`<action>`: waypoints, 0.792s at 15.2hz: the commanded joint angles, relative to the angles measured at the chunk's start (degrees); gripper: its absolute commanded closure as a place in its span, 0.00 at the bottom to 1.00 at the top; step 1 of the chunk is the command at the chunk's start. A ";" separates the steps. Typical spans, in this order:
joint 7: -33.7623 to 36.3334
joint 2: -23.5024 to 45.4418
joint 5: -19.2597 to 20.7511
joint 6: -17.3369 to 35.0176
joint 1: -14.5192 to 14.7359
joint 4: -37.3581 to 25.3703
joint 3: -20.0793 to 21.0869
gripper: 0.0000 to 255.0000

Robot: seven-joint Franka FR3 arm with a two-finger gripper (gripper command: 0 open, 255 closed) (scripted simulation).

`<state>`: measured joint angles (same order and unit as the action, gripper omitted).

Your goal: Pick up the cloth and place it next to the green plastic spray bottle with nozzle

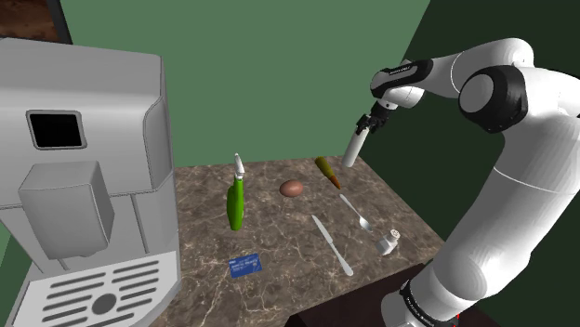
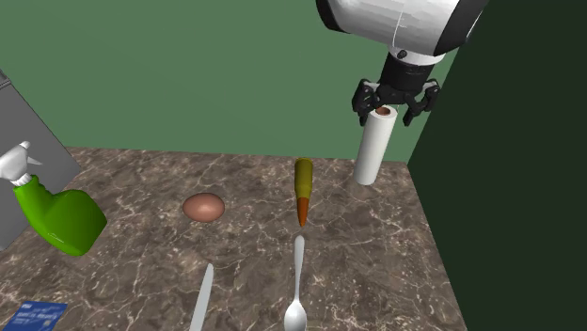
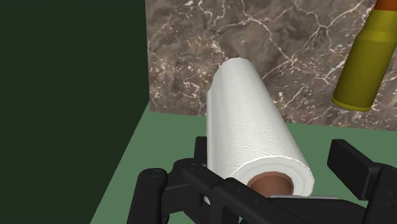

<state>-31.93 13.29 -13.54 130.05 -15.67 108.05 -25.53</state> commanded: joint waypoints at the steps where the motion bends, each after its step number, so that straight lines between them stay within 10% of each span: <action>1: -0.01 0.02 -0.02 0.03 0.00 0.00 0.01 0.00; 3: -0.01 0.02 -0.01 0.03 0.00 0.01 0.00 0.00; 4: -0.01 0.02 -0.01 0.03 0.00 0.01 0.00 1.00; 12: -0.01 0.01 -0.01 0.05 0.00 0.04 0.01 1.00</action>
<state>-31.94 13.28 -13.56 130.11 -15.67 108.06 -25.52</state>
